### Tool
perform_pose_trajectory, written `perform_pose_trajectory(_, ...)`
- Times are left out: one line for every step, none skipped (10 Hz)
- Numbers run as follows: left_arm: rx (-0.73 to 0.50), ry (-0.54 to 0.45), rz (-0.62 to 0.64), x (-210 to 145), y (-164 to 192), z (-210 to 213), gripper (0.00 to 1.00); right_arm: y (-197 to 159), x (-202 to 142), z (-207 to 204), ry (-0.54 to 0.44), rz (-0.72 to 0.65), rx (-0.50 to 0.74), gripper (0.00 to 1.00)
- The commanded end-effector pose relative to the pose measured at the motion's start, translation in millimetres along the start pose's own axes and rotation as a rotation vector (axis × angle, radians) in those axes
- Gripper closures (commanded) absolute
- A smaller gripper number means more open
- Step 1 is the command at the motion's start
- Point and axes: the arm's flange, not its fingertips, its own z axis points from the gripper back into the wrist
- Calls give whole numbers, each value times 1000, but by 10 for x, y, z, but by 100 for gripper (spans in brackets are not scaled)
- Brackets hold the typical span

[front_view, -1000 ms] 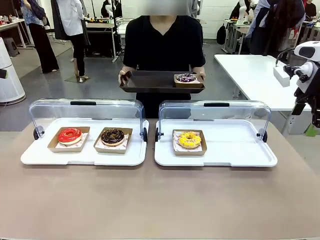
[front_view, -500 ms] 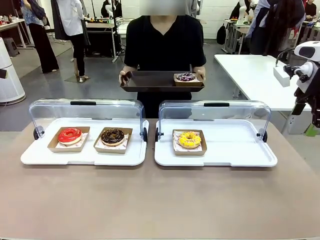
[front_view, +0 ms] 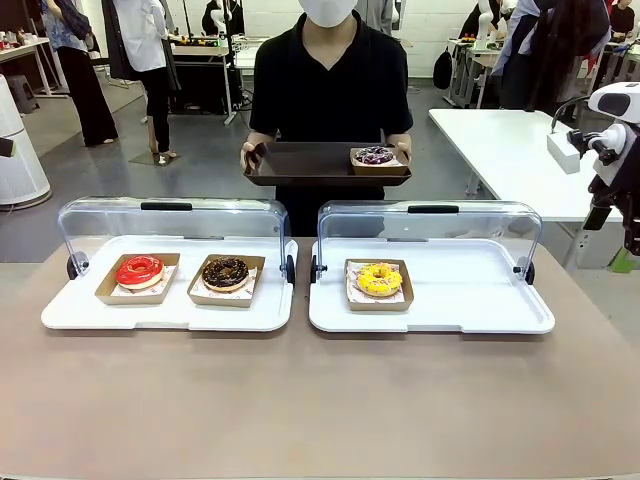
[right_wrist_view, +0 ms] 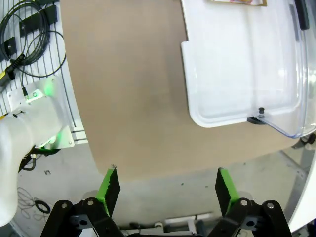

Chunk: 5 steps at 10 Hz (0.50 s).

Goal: Provide the desired donut to the person.
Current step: Pick up and lift the Paper togo box containing the Donut pointed at by the person.

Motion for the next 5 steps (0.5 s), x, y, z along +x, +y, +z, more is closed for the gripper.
perform_pose_trajectory(-5,-13,-7,14,-10,11,0,0,0,0,0,0,0,0)
perform_pose_trajectory(-5,-13,-7,14,-10,11,0,-70,-197,94,-185,-2,21,0)
perform_pose_trajectory(-5,-13,-7,14,-10,11,0,-190,-378,143,-356,-9,74,0)
perform_pose_trajectory(-5,-13,-7,14,-10,11,0,-326,-567,160,-519,-25,135,0)
perform_pose_trajectory(-5,-13,-7,14,-10,11,0,-466,-757,147,-615,-38,125,0)
